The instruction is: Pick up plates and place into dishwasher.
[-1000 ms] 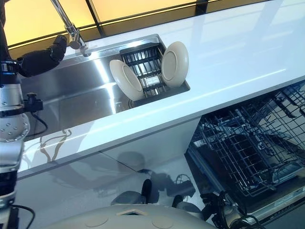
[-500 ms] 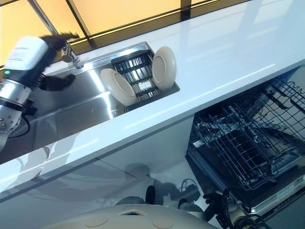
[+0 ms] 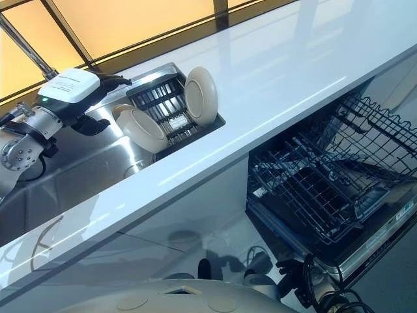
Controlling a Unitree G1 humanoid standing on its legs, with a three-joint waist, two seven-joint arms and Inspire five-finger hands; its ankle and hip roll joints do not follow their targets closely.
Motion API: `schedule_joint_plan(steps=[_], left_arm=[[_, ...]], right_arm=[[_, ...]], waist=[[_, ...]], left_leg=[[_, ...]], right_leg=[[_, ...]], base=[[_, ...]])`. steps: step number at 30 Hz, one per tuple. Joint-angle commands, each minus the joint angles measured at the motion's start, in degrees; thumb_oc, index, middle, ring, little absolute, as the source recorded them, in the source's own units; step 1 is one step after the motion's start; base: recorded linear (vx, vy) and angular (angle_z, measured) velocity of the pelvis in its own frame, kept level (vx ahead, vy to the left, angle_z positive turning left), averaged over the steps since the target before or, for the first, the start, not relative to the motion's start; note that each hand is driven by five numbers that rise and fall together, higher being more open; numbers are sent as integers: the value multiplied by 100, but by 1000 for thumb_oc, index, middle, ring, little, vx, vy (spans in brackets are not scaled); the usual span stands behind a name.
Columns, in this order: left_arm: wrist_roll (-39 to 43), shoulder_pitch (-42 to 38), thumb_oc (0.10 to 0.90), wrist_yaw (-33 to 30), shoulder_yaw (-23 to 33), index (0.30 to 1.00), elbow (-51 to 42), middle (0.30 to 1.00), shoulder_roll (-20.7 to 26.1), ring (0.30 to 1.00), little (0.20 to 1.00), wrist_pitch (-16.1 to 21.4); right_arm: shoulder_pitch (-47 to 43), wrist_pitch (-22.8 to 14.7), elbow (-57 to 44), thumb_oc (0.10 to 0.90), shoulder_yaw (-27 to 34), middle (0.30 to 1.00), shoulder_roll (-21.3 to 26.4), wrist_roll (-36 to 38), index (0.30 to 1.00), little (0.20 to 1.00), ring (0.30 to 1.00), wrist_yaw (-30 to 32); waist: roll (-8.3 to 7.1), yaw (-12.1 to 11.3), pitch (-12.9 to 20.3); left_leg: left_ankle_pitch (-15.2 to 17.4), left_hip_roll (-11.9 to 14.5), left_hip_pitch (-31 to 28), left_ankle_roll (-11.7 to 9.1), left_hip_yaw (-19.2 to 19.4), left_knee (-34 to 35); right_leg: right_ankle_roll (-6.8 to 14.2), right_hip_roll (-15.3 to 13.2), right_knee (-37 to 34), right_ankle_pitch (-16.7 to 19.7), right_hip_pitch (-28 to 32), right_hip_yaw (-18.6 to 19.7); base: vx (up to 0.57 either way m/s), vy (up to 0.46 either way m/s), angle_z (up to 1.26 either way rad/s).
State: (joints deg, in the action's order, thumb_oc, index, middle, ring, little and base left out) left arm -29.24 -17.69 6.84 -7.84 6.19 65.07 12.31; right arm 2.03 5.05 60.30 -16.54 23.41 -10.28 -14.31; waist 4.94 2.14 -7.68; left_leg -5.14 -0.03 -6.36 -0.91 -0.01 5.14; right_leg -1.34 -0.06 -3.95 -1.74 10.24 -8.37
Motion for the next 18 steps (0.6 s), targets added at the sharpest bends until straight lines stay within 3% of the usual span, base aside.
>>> schedule_joint_plan(steps=[1,11,15,18], left_arm=[[-171,-1076,800,-170,274,900,421,900,429,900,900,-236],[-837,-1400,800,599,-165,900,623,900,538,900,900,-222],[-821,-1451,800,349,-183,900,616,900,512,900,900,-393],[-693,-1533,800,-304,-220,900,711,900,463,900,900,-498]], right_arm=[[-36,-107,-258,800,-61,900,-56,93,900,900,900,-162],[-51,-118,-182,800,-17,900,-42,126,900,900,900,-131],[-54,-153,-149,800,-12,900,-37,141,900,900,900,-125],[-58,-200,-122,800,-30,900,-53,166,900,900,900,-93]], waist=[[-4,61,204],[14,124,194],[4,127,186],[-9,137,176]], left_leg=[[923,-487,-224,284,244,-134],[951,-503,-207,294,297,-155],[945,-506,-193,293,293,-160],[940,-506,-191,293,292,-148]], right_leg=[[578,35,850,-528,-474,185],[596,73,777,-474,-495,261],[589,86,761,-462,-499,271],[585,92,754,-461,-496,278]], base=[[15,9,-3],[-2,-3,-7],[-5,-1,-1],[0,0,0]])
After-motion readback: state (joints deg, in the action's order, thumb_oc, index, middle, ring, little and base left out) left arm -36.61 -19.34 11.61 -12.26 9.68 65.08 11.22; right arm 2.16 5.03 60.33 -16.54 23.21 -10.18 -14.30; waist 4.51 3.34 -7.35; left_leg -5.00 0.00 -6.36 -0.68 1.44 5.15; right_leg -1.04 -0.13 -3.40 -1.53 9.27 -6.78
